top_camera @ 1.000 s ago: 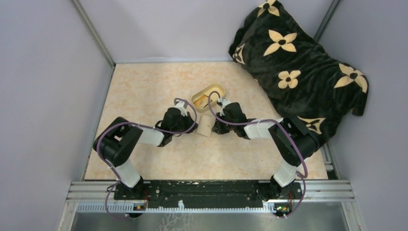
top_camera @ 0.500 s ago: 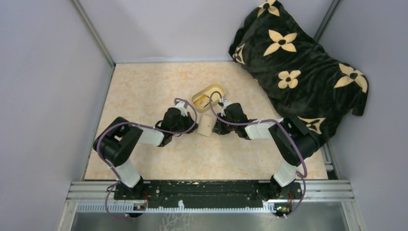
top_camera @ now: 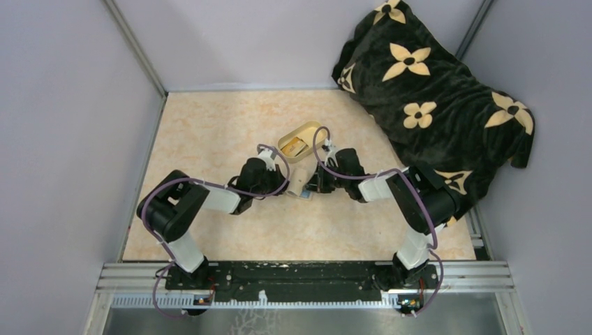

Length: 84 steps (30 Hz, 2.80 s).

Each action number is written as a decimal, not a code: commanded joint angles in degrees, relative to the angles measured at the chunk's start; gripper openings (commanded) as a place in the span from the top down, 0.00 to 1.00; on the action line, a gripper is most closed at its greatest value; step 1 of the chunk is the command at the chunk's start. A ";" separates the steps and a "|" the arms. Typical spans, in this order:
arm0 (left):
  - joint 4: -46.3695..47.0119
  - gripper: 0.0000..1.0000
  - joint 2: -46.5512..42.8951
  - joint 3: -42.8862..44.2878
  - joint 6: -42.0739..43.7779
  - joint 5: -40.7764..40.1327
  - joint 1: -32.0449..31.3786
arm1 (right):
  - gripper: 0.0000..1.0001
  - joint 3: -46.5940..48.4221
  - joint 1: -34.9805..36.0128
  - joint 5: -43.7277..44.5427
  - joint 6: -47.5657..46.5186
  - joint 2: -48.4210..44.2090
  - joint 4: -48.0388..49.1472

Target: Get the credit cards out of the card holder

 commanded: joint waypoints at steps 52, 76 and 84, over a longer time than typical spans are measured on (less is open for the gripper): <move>-25.48 0.74 -35.97 -4.98 -0.70 -22.18 -17.40 | 1.00 3.45 2.07 -3.72 2.17 11.15 14.54; -6.20 0.63 -5.21 -7.90 -11.28 -20.19 -10.83 | 1.00 4.59 -4.40 5.27 -5.70 -4.75 -3.73; -6.67 0.64 -2.37 -5.75 -11.11 -17.93 -9.58 | 1.00 4.85 -6.51 7.10 -7.99 -3.26 -6.74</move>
